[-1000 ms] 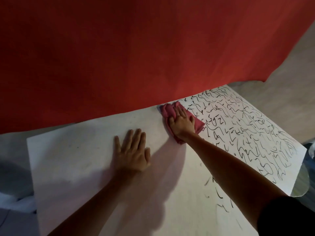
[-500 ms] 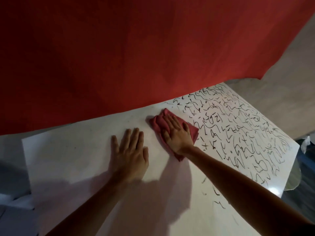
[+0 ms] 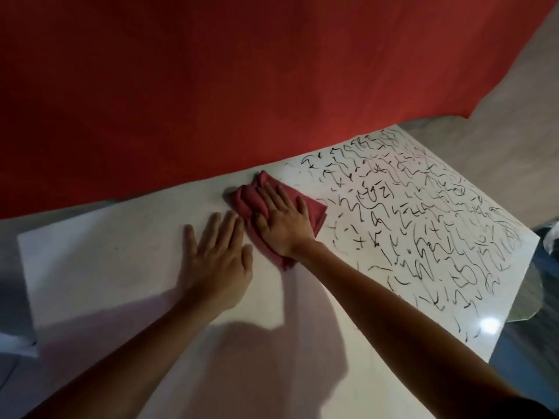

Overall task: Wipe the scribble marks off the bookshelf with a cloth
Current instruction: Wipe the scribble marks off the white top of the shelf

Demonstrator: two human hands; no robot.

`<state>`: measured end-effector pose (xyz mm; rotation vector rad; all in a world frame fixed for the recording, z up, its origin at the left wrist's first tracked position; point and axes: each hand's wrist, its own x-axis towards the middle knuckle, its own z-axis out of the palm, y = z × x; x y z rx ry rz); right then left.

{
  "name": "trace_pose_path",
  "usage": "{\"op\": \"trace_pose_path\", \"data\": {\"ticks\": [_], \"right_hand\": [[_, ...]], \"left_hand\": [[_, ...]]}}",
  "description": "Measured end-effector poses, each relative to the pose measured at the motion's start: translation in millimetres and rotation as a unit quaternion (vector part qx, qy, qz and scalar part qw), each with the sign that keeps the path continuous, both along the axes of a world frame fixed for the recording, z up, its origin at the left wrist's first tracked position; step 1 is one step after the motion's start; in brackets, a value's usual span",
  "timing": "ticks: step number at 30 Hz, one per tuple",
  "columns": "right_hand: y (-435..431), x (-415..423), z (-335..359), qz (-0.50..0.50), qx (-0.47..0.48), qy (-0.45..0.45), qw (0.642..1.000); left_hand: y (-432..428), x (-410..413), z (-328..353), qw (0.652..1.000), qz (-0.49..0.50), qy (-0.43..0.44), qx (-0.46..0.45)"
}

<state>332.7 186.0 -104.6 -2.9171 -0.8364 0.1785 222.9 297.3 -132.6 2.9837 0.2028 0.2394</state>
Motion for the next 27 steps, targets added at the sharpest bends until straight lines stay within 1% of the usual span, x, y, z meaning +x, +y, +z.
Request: {"op": "trace_pose_path", "data": {"ticks": [2,4,8,11,14,19,21,25,27], "right_hand": [[-7.4,4.5,1.9,0.014,-0.002,-0.007,1.0],[-11.1,25.1,2.8,-0.01,-0.001,-0.005,1.0],[-13.8,85.5,2.6,-0.151,0.024,-0.004,0.988],[-5.6,112.7,3.2,-0.208,0.039,0.003,0.977],[-5.4,97.4,5.8,-0.197,0.033,0.016,0.98],[-22.1,9.4,0.0,-0.112,0.019,0.007,0.993],[-26.9,-7.6,-1.1,-0.09,0.01,0.003,0.996],[-24.5,32.8,0.6,-0.1,0.011,0.002,0.995],[-18.1,68.4,0.1,-0.138,0.024,0.003,0.99]], "left_hand": [[0.2,0.0,1.0,1.0,-0.001,-0.005,0.0],[-0.7,1.9,1.7,1.0,-0.007,-0.015,-0.002],[-2.7,4.3,-1.0,0.999,0.009,-0.041,-0.004],[-0.7,7.2,-2.5,0.999,0.014,-0.047,0.016],[-0.6,5.5,-0.4,0.999,0.009,-0.041,0.013],[-2.1,2.8,2.9,1.0,0.006,-0.019,0.004],[-1.5,2.1,2.4,1.0,0.003,-0.011,0.002],[-1.8,3.2,-0.2,1.0,-0.001,-0.015,0.001],[-1.0,5.1,-2.6,1.0,0.003,-0.021,0.009]]}}
